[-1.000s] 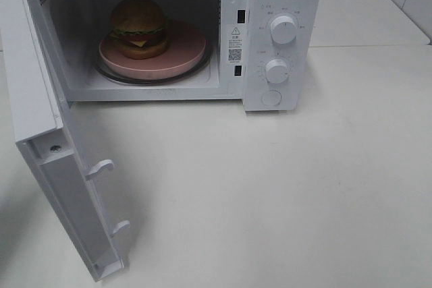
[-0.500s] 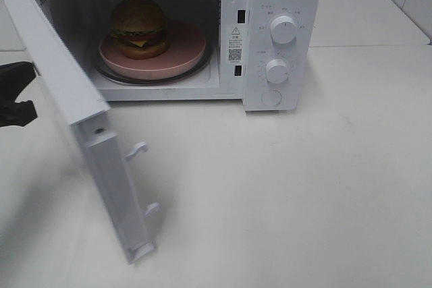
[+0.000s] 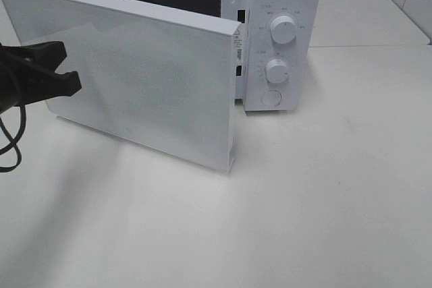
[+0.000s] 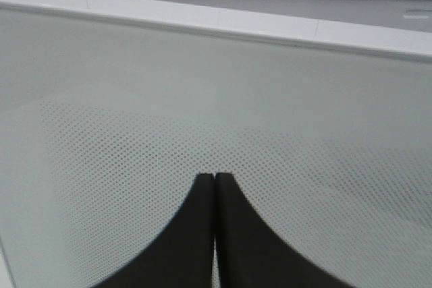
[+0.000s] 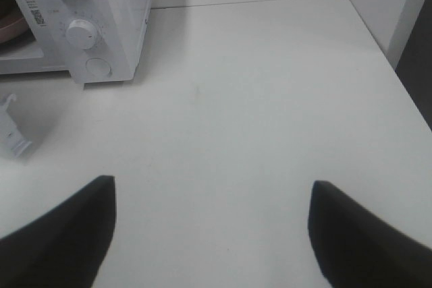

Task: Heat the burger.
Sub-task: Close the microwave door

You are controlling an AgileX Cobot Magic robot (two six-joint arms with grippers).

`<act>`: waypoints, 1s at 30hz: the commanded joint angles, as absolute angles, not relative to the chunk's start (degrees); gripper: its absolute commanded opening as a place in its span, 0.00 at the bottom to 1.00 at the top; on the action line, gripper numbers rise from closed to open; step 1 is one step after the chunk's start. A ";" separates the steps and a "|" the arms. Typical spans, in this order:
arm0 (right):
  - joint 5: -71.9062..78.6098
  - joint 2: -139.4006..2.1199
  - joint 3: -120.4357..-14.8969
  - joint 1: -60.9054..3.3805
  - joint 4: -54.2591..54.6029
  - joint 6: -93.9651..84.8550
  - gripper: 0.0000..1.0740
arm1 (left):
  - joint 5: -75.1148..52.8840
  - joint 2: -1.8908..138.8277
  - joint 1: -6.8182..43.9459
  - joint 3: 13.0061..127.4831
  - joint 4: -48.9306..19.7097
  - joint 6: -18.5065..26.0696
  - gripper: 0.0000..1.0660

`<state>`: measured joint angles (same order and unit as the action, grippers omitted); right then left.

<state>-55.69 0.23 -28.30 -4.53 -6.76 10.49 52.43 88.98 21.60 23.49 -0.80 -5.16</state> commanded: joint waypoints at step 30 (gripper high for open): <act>-55.29 1.78 -28.19 -4.13 -6.76 10.31 0.71 | 46.93 102.67 33.86 42.11 -11.29 -3.90 0.00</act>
